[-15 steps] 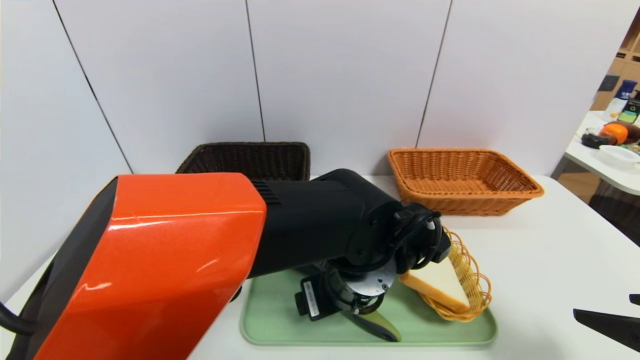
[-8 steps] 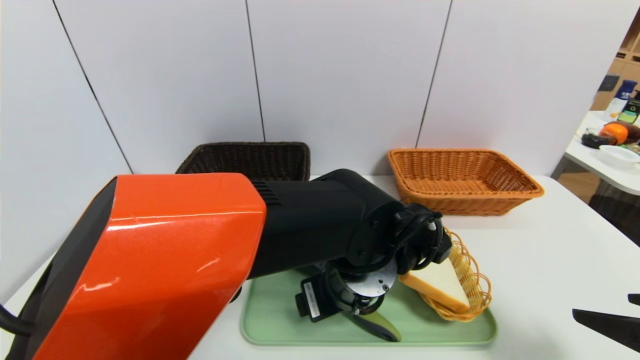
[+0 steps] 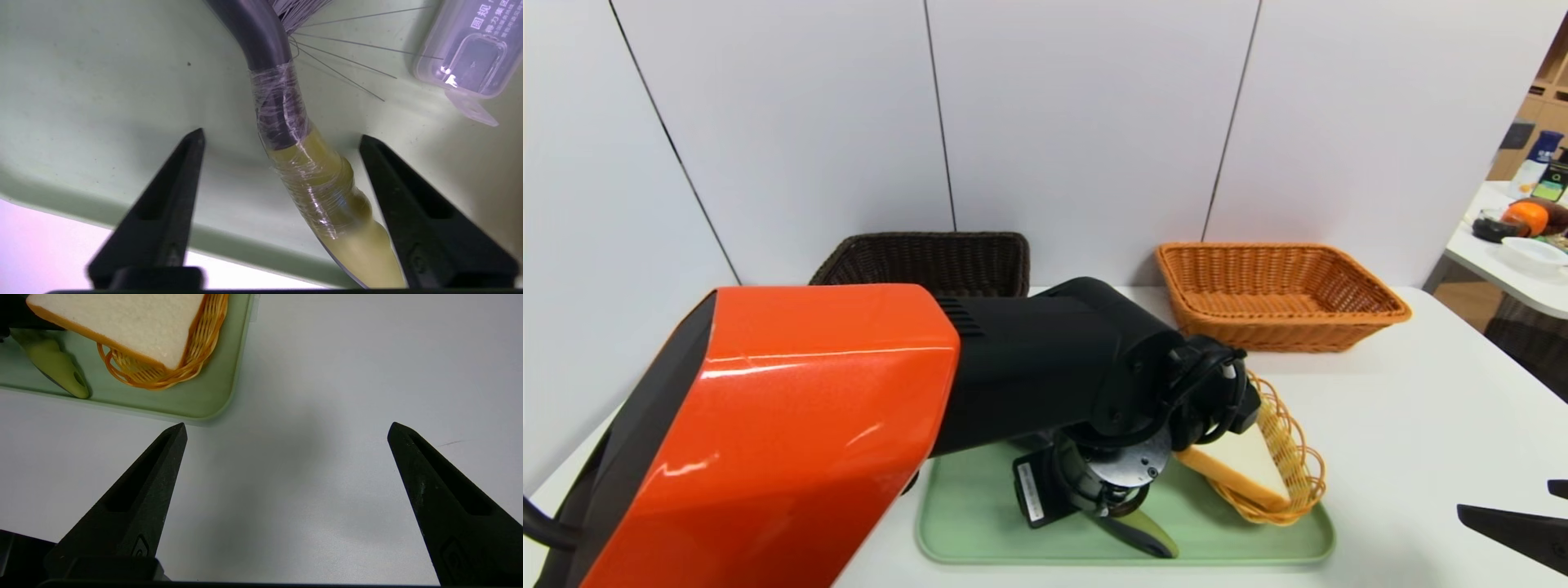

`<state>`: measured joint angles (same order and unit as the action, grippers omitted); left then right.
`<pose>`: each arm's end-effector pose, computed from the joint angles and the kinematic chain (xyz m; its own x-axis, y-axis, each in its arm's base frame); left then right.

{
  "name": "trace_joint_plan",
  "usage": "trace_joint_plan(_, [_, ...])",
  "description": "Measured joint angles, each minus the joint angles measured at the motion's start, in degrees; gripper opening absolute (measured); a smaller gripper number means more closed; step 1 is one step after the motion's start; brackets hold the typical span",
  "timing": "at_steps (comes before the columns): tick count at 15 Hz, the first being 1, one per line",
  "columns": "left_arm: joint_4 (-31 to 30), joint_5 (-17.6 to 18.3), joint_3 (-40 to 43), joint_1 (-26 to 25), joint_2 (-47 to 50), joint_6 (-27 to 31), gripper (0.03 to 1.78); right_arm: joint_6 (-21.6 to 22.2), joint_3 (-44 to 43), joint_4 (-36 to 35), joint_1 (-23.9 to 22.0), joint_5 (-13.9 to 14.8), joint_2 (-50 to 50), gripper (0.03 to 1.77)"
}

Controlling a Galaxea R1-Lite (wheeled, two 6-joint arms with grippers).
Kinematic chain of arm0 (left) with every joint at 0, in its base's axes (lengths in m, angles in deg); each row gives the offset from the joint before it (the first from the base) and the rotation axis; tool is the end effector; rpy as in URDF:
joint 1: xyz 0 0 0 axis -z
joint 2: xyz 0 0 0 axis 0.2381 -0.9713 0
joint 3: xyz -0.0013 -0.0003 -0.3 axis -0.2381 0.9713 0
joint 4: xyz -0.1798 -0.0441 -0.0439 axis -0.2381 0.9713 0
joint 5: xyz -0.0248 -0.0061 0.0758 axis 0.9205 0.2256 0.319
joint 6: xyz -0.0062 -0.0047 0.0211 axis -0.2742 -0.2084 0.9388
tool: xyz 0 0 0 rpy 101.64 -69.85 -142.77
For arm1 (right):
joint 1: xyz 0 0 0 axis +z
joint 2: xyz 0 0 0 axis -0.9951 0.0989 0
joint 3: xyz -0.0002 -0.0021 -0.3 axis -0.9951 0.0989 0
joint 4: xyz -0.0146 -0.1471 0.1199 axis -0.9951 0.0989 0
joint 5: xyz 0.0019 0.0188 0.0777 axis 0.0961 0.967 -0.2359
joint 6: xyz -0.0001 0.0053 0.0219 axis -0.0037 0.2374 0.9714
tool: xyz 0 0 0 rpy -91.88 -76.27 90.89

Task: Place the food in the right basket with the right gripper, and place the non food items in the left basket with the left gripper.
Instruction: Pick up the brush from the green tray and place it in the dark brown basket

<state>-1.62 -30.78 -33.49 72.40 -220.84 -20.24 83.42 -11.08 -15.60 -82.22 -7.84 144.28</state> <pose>0.2203 -0.3446 0.1478 0.4391 0.0274 -0.8980 -0.3195 0.9390 -0.1276 0.0918 0.0070 0.2031 0.7353 0.1903 -0.6505 -0.1826 0.9799 0.0802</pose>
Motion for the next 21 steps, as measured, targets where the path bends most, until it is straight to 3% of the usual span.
trace_joint_plan(5, [-0.12,-0.09,-0.05,0.96,-0.44,0.12,0.7,0.0,-0.07,0.0,0.01,-0.02,-0.07,1.7])
trace_joint_plan(16, [0.16,-1.02,0.02,0.72,1.39,0.67,0.67,0.0,-0.05,-0.02,0.06,-0.27,-0.07,1.7])
trace_joint_plan(18, [0.11,-2.18,-0.02,0.69,1.83,0.98,0.33,0.0,-0.07,-0.02,0.06,-0.27,-0.1,1.7])
trace_joint_plan(21, [0.11,-2.35,0.0,0.69,2.21,0.89,0.33,0.0,-0.11,0.0,0.06,-0.88,-0.11,1.7])
